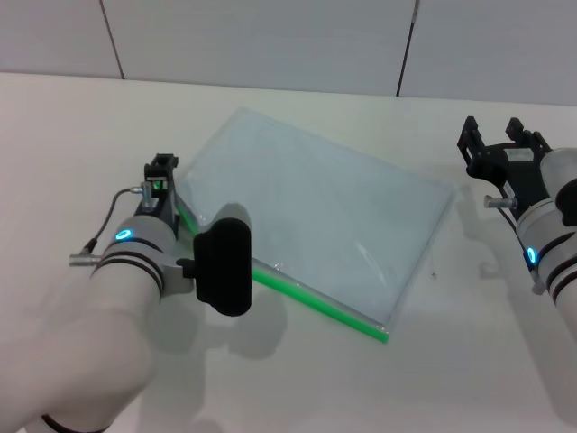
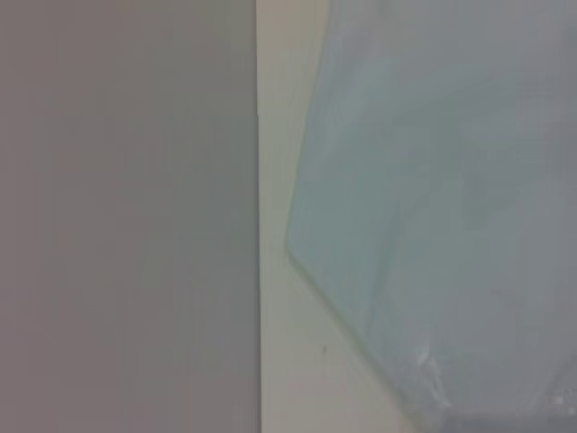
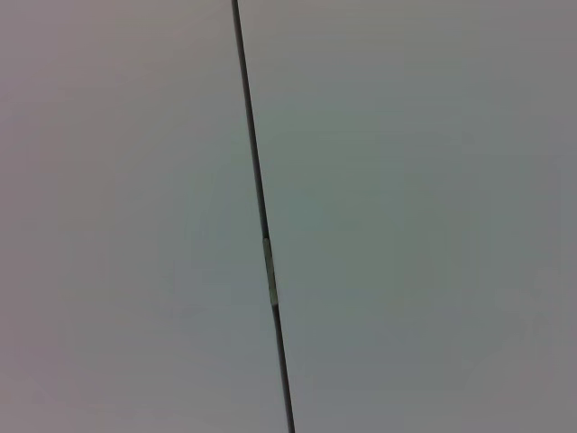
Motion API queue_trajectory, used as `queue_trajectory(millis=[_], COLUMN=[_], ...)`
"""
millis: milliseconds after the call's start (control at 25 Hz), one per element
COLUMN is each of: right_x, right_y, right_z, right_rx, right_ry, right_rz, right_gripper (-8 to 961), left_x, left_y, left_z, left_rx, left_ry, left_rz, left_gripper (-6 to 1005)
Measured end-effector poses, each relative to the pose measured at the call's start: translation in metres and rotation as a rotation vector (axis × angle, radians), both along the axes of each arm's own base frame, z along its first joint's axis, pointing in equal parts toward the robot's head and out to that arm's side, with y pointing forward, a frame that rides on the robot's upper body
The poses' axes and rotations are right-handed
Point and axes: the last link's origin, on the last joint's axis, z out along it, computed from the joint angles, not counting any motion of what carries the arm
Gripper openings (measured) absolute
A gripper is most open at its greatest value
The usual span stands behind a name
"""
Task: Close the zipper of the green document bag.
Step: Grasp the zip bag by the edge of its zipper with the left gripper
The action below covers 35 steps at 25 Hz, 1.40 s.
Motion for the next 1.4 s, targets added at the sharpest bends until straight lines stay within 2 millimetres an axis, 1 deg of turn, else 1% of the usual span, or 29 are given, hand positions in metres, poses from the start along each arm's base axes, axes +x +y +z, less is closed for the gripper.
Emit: queue_trajectory(millis=[360, 760, 1400], right_x=[0.0, 0.0, 0.0], right_y=[0.0, 0.0, -0.001], right_z=[0.0, 0.0, 0.0], right_rx=[0.0, -0.001, 0.004], right_ry=[0.0, -0.001, 0.001], right_rz=[0.0, 0.002, 0.001], right_gripper=[556, 554, 551], left_x=[0.002, 0.003, 0.012], left_y=[-0.002, -0.004, -0.005], left_z=[-0.007, -0.011, -0.017], left_rx=[-0.034, -0.058, -0.07], left_ry=[-0.006, 0.003, 0.018], left_rz=[-0.011, -0.021, -0.068], left_gripper=[558, 526, 479])
